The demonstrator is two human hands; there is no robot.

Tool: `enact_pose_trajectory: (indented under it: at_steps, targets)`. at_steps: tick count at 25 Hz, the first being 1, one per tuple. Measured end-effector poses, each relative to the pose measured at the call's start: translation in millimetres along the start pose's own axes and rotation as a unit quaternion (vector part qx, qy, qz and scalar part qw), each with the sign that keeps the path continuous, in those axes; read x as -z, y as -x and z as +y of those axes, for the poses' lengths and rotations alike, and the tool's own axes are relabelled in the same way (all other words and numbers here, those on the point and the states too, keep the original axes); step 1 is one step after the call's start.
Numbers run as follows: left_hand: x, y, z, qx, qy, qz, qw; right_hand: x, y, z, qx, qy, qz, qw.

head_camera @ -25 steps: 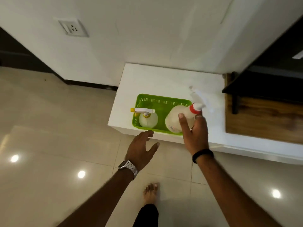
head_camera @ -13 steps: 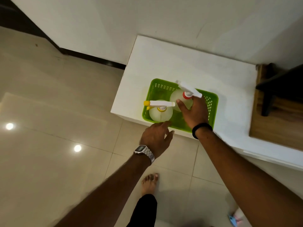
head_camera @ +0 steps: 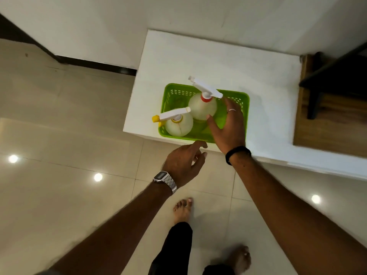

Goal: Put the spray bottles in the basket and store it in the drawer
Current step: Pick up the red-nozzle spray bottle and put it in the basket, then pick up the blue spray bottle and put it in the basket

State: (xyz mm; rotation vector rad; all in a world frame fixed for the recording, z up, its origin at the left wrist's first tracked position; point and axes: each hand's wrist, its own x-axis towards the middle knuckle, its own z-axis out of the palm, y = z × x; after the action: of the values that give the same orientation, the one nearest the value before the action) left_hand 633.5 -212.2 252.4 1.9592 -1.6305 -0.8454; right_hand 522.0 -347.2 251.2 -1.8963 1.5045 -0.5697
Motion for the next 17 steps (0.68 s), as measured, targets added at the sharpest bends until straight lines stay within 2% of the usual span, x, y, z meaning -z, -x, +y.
enact_pose_trajectory:
  at_steps: [2, 4, 6, 8, 10, 12, 15, 17]
  targets:
    - [-14, 5, 7, -0.007, -0.017, -0.091, 0.996, 23, 31, 11, 0.056, 0.005, 0.055, 0.997]
    - [-31, 11, 3, 0.019, -0.081, -0.241, 0.967, 41, 75, 30, 0.081, 0.011, 0.048, 0.996]
    - [-44, 20, -10, 0.057, -0.172, -0.389, 0.903, 51, 128, 55, 0.042, 0.034, -0.052, 0.997]
    - [-63, 34, -13, 0.084, -0.25, -0.479, 0.837, 64, 197, 98, -0.049, 0.083, -0.188, 0.977]
    - [-82, 52, -7, 0.084, -0.281, -0.504, 0.812, 80, 270, 149, -0.154, 0.12, -0.309, 0.931]
    - [-106, 64, 7, 0.076, -0.284, -0.512, 0.807, 105, 338, 203, -0.275, 0.107, -0.371, 0.881]
    - [-144, 62, 42, 0.055, -0.319, -0.535, 0.78, 155, 405, 273, -0.419, 0.079, -0.359, 0.83]
    - [-184, 54, 83, 0.034, -0.336, -0.54, 0.771, 194, 435, 320, -0.466, 0.064, -0.311, 0.826]
